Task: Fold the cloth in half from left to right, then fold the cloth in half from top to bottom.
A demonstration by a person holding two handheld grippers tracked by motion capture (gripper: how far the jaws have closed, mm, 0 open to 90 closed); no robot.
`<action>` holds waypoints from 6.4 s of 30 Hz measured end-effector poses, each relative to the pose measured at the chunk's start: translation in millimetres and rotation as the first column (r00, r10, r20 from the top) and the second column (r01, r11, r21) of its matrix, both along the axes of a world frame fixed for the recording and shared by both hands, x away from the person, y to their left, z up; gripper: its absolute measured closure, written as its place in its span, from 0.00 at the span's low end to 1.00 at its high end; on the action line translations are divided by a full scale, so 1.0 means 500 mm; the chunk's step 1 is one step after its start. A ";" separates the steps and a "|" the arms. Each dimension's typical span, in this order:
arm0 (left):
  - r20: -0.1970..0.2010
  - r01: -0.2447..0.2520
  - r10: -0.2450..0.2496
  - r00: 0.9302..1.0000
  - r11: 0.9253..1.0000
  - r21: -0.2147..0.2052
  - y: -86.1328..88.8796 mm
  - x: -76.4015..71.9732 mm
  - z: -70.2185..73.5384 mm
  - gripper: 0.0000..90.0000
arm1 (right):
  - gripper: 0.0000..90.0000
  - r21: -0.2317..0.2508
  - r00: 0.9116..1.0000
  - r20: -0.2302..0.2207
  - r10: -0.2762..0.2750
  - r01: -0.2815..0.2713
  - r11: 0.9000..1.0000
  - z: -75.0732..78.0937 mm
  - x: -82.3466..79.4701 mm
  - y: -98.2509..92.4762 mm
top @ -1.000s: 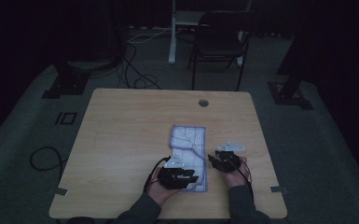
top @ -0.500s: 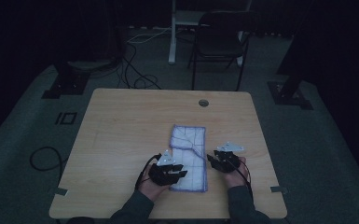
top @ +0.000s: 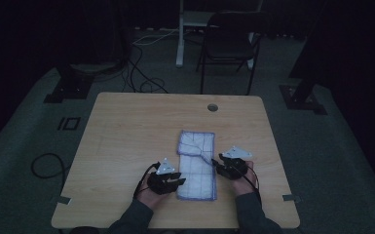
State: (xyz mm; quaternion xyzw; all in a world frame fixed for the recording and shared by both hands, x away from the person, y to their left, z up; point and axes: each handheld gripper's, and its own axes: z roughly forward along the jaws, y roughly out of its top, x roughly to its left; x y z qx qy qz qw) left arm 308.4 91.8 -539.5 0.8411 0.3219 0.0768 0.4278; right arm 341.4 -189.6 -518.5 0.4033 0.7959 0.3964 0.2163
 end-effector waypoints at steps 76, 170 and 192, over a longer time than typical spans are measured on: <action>0.029 -0.071 0.069 0.997 0.995 0.073 -0.003 -0.003 -0.012 0.57 | 0.57 -0.173 0.965 -0.057 0.256 -0.262 0.949 -0.029 0.140 0.259; 0.032 -0.182 0.182 0.983 0.983 -0.009 0.041 0.097 0.029 0.59 | 0.61 -0.099 0.997 -0.051 -0.060 0.055 0.994 0.030 0.252 0.030; 0.083 -0.274 0.273 0.958 0.962 0.003 0.005 0.252 0.055 0.56 | 0.61 -0.072 0.995 -0.083 -0.048 0.042 0.997 0.017 0.250 0.037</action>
